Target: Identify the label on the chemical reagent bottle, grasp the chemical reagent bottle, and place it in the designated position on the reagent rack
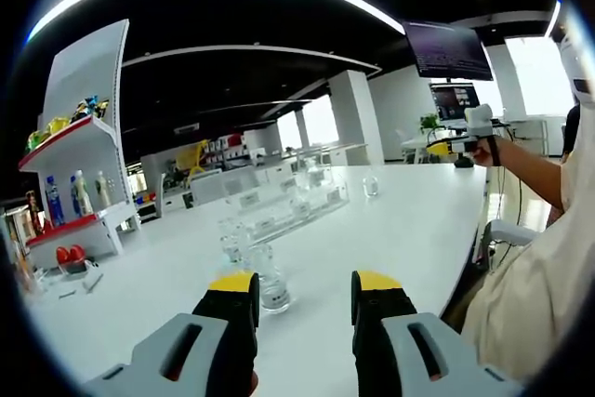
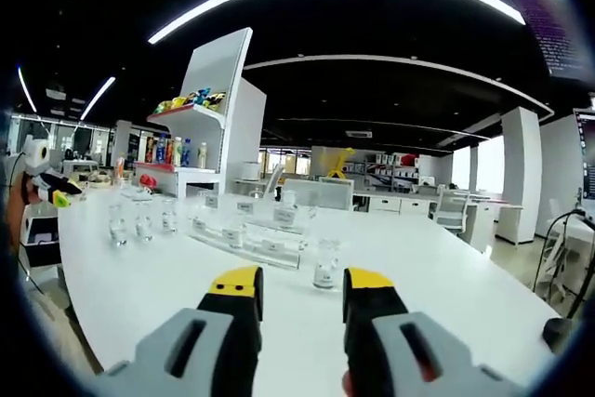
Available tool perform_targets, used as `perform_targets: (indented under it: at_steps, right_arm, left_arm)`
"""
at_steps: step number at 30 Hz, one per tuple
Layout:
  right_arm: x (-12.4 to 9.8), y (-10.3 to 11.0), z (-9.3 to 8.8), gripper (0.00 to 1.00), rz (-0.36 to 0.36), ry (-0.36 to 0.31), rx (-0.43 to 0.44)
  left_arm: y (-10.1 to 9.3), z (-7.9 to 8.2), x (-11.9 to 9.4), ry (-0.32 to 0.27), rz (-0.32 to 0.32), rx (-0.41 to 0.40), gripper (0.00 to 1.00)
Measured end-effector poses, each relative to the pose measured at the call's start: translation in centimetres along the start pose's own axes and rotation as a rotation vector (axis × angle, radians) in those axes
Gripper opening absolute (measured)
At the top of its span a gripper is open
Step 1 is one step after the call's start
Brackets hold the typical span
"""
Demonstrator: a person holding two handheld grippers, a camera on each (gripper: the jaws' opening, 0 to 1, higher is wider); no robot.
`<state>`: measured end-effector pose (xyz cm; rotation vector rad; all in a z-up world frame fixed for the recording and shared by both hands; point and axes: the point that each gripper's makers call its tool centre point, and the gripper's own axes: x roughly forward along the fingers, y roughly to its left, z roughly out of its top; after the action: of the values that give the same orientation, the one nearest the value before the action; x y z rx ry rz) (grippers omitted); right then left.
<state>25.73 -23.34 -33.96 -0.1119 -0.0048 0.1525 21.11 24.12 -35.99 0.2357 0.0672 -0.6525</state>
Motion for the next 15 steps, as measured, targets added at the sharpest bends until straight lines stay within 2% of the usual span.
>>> perform_targets:
  at_steps: [9, 15]
  right_arm:
    - [2.1, 0.2, 1.1, 0.34, 0.006, -0.004, 0.002]
    - [3.6, 0.3, 1.2, 0.34, 0.010, 0.008, -0.003]
  left_arm:
    - [0.0, 0.2, -0.1, -0.001, -0.007, 0.003, 0.40]
    - [0.3, 0.1, -0.2, 0.000, -0.002, 0.000, 0.40]
